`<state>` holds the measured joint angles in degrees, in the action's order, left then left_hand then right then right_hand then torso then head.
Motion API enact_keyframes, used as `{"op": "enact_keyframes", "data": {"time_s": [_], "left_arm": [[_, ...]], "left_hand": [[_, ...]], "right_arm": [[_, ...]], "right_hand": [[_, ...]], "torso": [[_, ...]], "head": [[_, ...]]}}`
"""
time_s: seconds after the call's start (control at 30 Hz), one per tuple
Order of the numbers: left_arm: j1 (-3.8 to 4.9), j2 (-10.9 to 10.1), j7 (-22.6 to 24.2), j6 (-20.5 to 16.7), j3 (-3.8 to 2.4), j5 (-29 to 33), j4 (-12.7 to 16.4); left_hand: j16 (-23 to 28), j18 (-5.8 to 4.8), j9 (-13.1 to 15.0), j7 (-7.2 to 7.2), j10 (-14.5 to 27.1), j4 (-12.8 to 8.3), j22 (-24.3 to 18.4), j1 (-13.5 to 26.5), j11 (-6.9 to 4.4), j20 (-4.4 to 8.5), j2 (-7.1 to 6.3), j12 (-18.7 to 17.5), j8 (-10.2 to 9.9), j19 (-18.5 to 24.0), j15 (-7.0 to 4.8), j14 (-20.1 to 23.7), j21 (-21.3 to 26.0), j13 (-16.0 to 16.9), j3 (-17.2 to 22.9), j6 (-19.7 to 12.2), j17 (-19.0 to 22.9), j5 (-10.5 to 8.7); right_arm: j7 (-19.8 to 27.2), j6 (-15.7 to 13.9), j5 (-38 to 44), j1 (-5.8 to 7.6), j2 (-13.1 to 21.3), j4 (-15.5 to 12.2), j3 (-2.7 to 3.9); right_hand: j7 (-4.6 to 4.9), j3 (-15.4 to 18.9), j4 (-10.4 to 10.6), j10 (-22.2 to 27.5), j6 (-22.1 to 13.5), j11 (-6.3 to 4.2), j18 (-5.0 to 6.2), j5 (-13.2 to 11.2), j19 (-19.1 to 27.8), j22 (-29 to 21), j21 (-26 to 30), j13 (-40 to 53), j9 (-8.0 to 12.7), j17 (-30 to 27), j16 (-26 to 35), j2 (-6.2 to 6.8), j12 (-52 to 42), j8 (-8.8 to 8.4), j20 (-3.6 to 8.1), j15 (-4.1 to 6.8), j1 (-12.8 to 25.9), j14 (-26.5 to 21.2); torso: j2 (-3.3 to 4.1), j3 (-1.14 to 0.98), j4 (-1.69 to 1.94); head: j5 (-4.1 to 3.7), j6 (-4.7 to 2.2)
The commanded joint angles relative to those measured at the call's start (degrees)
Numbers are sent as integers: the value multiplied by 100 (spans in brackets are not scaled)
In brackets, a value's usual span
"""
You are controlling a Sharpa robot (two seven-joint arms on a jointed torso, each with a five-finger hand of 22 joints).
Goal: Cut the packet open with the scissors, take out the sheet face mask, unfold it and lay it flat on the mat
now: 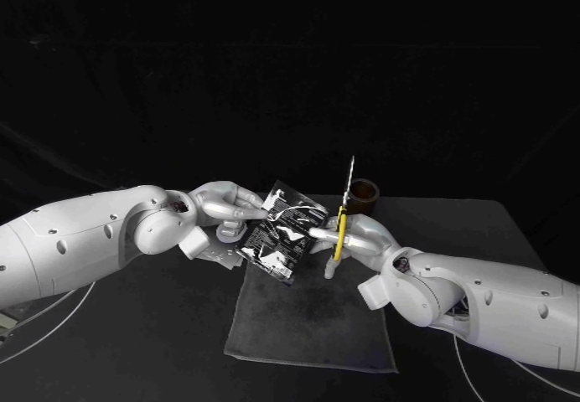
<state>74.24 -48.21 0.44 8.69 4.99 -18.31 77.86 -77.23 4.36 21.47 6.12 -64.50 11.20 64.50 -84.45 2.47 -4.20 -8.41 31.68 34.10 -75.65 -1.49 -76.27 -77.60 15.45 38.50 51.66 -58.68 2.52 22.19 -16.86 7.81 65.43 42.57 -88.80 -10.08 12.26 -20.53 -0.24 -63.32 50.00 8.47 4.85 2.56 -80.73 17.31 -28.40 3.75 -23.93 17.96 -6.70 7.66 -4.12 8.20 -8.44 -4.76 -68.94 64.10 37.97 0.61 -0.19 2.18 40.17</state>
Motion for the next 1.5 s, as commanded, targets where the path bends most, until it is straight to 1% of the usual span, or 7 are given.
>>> {"op": "enact_keyframes", "data": {"time_s": [0.03, 0.57, 1.17, 1.27, 1.33, 1.47, 1.5], "left_arm": [[-4, 28, -19, 170, 0, -117, 16], [-10, 56, -90, 188, 13, -288, 54], [-10, 40, -120, -7, 18, -98, 81], [-9, 25, -137, -57, 24, -60, 83], [-9, 16, -145, -84, 31, -49, 87], [-10, 2, -138, -138, 55, -39, 91], [-10, -3, -134, -154, 64, -37, 92]], "left_hand": [[-20, 85, 239, 27, 23, -102, -4, 2, -8, 4, 57, 23, 19, -35, 21, 17, -15, 10, 128, -12, 12, 20], [-20, 88, 247, 27, 30, -109, -17, 10, -8, 4, 59, 28, 21, -26, 22, 23, -8, 16, 135, -18, 19, 20], [76, 147, 301, 69, 178, -136, -314, 132, 31, -17, -14, -5, 9, 167, 52, 172, 151, 24, 122, -132, 259, 20], [588, 327, 206, 188, 536, 7, -1357, 486, 178, -129, -181, -186, -237, 875, 196, 894, 776, -45, -171, -479, 1258, 21], [1216, 571, 26, 320, 843, 203, -2868, 857, 335, -279, -519, -386, -541, 2021, 366, 1867, 1854, -154, -605, -754, 2050, 16], [2231, 508, -224, 354, 1203, 424, -3528, 1009, 573, -594, -691, -648, -850, 2928, 697, 3260, 3114, -364, -1392, -970, 2613, 32], [2630, 509, -305, 313, 1274, 511, -3888, 892, 690, -733, -520, -738, -909, 3131, 837, 3604, 3712, -471, -1845, -985, 2907, 41]], "right_arm": [[94, 132, -39, 5, -16, 6, 11], [220, 131, -41, 5, -39, 28, 22], [113, -88, 101, 4, -24, 7, 29], [128, -151, 101, 3, -15, -2, 31], [141, -183, 101, 2, -8, -8, 34], [173, -233, 100, -2, 14, -29, 44], [181, -240, 101, -3, 21, -36, 47]], "right_hand": [[-6, 39, 10, -112, 119, -17, 493, 19, -32, -11, -3, 4, -6, -9, -13, -146, -35, 52, 10, 27, -17, 51], [-367, -755, 17, -968, 785, -359, 562, 22, -185, -10, -43, 17, -79, 129, -300, -963, -163, 313, 199, 308, -487, 663], [-493, -1480, -218, -1554, 936, -508, 540, 22, -270, -28, -12, 19, -357, 399, -518, -818, -84, 611, 363, 464, -304, 1099], [-496, -1495, -222, -1564, 936, -510, 540, 22, -268, -31, -7, 19, -366, 407, -520, -815, -79, 618, 366, 467, -296, 1104], [-498, -1512, -227, -1576, 937, -513, 539, 22, -266, -33, -2, 20, -377, 416, -524, -812, -74, 627, 368, 469, -287, 1110], [-501, -1531, -235, -1588, 936, -516, 539, 22, -265, -36, 4, 20, -389, 426, -526, -806, -67, 636, 371, 472, -278, 1115], [-501, -1531, -235, -1588, 936, -516, 539, 22, -265, -36, 4, 20, -389, 426, -526, -806, -67, 636, 371, 472, -278, 1115]], "torso": [[0, 0, -1], [-2, 0, 0], [-5, 0, 2], [-4, -1, 3], [-3, -2, 2], [-1, -3, 2], [0, -2, 2]], "head": [[-5, 8], [4, 15], [10, 23], [18, 23], [18, 23], [15, 16], [14, 15]]}}
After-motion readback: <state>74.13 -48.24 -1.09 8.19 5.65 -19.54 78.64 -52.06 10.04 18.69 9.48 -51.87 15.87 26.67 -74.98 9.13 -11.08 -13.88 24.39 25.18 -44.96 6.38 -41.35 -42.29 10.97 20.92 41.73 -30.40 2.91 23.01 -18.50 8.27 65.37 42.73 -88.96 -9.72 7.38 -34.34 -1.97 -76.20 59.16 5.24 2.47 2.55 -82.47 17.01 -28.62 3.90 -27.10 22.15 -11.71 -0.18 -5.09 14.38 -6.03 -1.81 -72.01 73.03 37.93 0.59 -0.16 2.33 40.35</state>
